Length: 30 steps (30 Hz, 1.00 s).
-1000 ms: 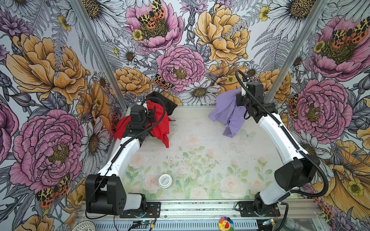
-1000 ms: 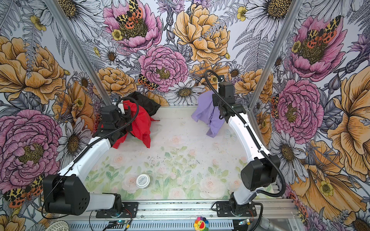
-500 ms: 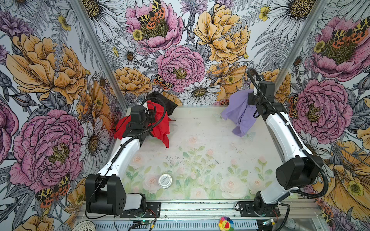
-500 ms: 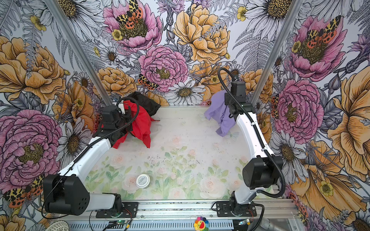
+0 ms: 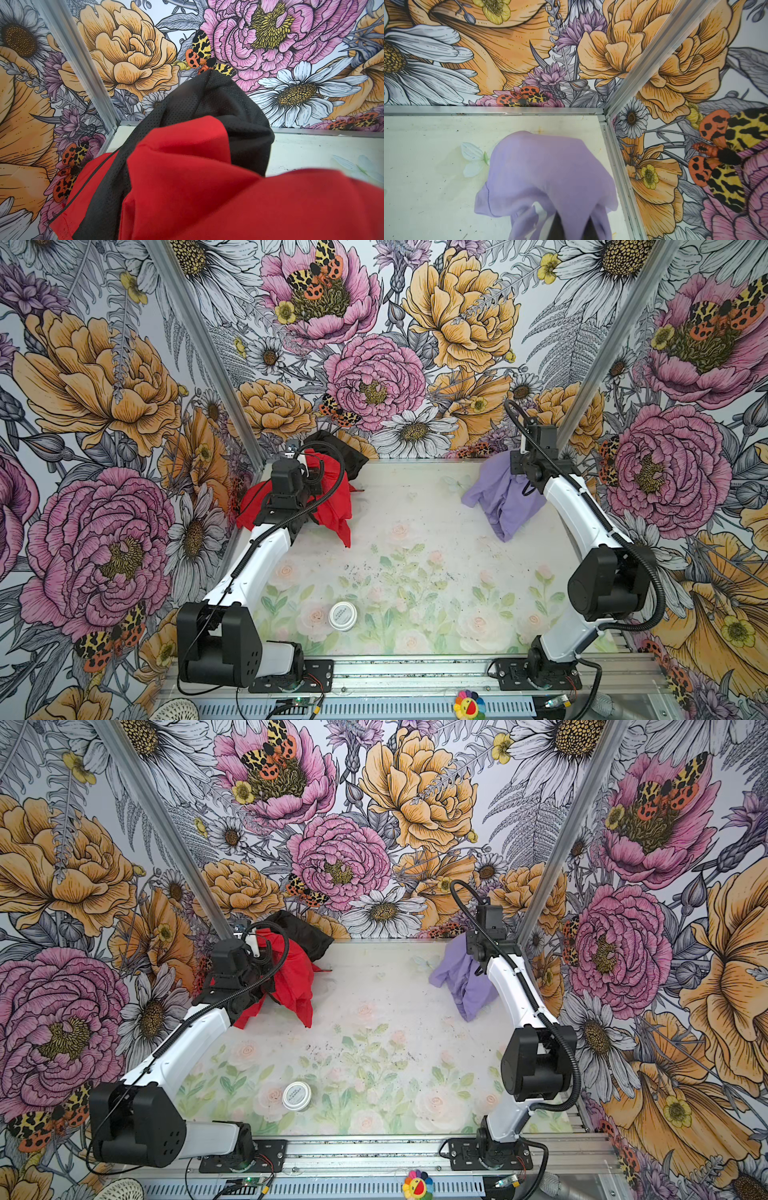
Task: Pick out a specific cloth from the pile
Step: 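Lower the lavender T-shirt onto the table and open the right gripper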
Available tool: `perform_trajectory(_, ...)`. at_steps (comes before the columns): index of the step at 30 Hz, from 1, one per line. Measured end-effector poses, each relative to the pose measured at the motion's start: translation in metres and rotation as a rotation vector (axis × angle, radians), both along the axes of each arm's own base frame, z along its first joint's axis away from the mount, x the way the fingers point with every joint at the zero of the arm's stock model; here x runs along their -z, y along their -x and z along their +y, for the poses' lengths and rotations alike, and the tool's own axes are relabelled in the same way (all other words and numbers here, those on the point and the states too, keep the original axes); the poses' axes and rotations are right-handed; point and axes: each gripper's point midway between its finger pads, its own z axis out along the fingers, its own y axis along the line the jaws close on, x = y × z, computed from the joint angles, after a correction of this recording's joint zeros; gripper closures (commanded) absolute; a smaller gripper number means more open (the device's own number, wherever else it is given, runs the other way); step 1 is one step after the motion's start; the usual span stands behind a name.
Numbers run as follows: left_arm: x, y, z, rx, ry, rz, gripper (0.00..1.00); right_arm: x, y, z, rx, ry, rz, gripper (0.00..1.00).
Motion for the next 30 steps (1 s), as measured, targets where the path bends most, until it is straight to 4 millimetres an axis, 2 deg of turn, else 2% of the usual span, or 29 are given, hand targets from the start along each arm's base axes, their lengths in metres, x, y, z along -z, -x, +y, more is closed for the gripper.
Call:
perform_trajectory(8,0.0,0.0,0.0,0.0,0.0,0.0,1.0,0.042,0.005,0.002,-0.001,-0.026,0.082,1.0)
perform_trajectory(30,0.002,0.0,0.0,0.0,0.0,0.0,1.0,0.174,0.018,0.016,-0.004,-0.125,0.378,1.0)
